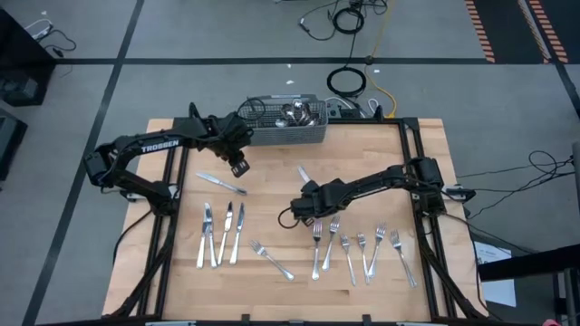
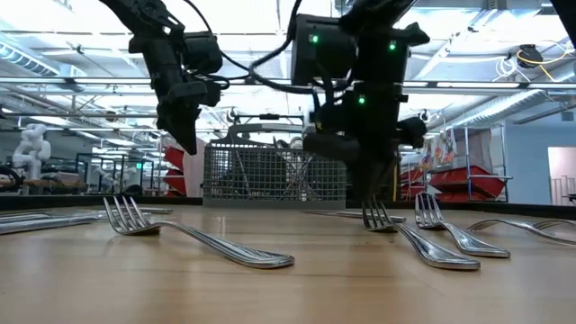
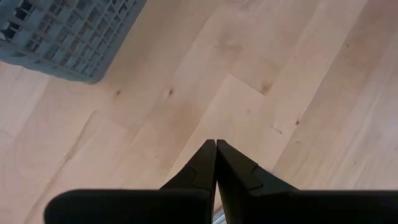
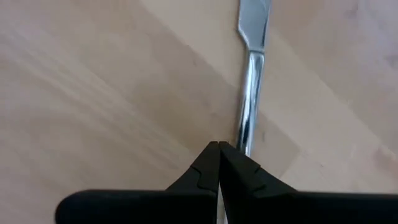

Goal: Sort silverware
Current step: Put the silver knife into the gray utensil holder

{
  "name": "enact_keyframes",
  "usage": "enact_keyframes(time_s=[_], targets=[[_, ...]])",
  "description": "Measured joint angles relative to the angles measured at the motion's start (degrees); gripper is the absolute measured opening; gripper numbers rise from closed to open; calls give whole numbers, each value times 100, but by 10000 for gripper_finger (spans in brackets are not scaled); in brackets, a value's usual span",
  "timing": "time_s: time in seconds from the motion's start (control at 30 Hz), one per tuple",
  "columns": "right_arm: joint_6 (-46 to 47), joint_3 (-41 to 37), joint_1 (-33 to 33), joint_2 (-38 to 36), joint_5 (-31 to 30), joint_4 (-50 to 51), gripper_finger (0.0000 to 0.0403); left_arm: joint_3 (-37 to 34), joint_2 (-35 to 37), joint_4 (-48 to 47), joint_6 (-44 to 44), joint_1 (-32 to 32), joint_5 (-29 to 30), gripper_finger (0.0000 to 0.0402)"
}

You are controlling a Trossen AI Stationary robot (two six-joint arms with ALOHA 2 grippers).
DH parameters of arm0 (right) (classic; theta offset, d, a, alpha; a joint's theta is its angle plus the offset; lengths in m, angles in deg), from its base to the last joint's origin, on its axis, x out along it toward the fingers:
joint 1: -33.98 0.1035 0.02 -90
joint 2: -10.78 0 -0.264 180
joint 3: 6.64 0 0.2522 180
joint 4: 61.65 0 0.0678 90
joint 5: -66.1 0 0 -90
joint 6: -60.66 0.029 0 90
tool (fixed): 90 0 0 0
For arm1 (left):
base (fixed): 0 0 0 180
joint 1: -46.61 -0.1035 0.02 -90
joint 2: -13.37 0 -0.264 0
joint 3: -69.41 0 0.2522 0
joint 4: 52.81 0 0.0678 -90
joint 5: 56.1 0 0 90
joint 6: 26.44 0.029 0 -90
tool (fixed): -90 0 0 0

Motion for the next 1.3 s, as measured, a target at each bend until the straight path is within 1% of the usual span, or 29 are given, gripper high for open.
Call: enact_keyframes(time_s=[0.07,0.2,0.27,0.37,0.5,0.67,0.77,0.97,1.1,1.3], targets=[[248,0,21,-139,-178,34,0,0,0,0,55,0,0,19],[606,9,48,-537,-811,6,0,0,-2,6,61,0,0,19],[617,20,-104,-660,-874,44,0,0,-2,39,80,0,0,19],[256,20,-558,-623,-713,-47,0,0,-2,151,92,0,0,19],[-202,17,-1106,-524,-544,-506,0,0,-2,165,90,0,0,19],[-731,17,-1646,-521,-499,-1149,0,0,-2,152,96,0,0,19],[-930,20,-1857,-521,-334,-1412,0,-2,-2,149,96,0,0,19],[-973,20,-1946,-241,-182,-1552,0,-2,-2,144,99,0,0,19],[-957,20,-1848,79,-1,-1709,0,-2,-2,144,105,0,0,19],[-900,28,-1749,339,213,-2088,0,-4,-2,144,153,0,0,19]])
